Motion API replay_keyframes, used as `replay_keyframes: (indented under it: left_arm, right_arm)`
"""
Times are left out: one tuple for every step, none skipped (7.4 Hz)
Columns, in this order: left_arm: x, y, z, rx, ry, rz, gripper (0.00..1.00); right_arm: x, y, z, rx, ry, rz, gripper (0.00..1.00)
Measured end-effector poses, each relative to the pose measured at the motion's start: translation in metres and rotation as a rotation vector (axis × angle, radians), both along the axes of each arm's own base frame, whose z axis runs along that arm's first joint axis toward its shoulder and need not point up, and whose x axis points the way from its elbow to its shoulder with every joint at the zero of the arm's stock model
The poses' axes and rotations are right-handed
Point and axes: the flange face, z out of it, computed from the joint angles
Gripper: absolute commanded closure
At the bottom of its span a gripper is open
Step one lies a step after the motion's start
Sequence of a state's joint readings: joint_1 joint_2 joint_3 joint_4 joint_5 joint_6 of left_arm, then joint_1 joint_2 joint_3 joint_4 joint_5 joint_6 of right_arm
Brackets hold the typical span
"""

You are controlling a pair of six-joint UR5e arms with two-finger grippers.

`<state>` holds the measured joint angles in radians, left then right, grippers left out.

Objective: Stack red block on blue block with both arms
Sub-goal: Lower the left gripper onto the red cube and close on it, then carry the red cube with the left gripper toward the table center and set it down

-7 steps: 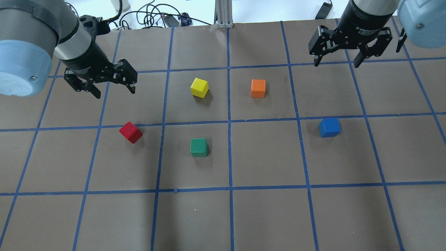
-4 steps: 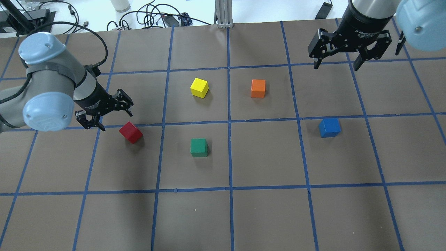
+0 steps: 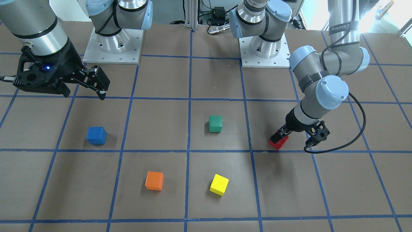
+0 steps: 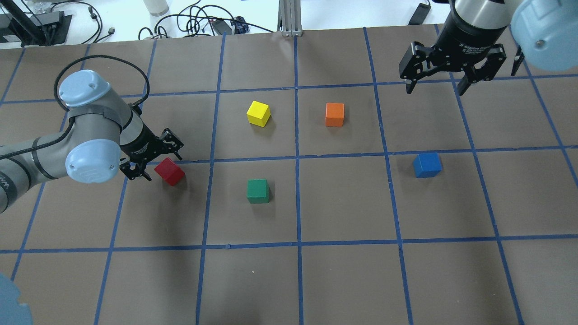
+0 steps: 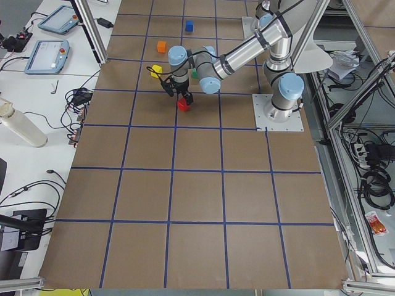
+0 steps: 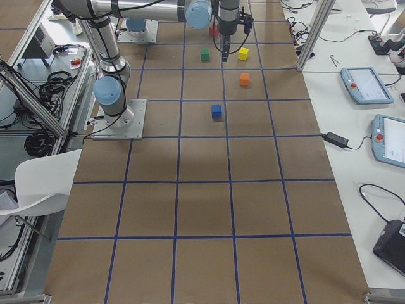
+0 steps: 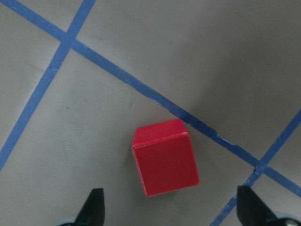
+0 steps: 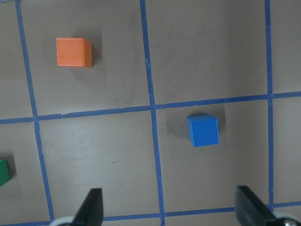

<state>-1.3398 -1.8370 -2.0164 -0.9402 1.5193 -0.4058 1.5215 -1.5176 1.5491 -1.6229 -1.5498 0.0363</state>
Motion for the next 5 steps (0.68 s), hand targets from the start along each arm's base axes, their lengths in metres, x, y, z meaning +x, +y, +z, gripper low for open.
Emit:
replay_keyframes:
  left_arm:
    - [-0.0008,0.0025,-0.0089,0.009,0.002,0.004,0.22]
    - [-0.0008,0.0025,-0.0134,0.010,0.000,0.005,0.64]
    - [-0.0001,0.0016,-0.0156,0.006,-0.005,0.005,0.92]
    - [0.0008,0.0004,-0.0154,0.001,-0.011,0.003,1.00]
    - [0.0012,-0.0023,-0.0119,-0.008,-0.016,-0.003,1.00]
  right_arm:
    - [0.0000,0.0001,0.0000,0.000,0.001,0.000,0.00]
    - [-0.0003,0.0001,-0.0001,0.000,0.004,0.000,0.00]
    - [-0.0009,0.0000,-0.0002,0.001,0.009,0.000,0.00]
    - [-0.0016,-0.0001,-0.0003,0.001,0.013,0.000,0.00]
    - [-0.0020,-0.0002,-0.0003,0.001,0.014,0.000,0.00]
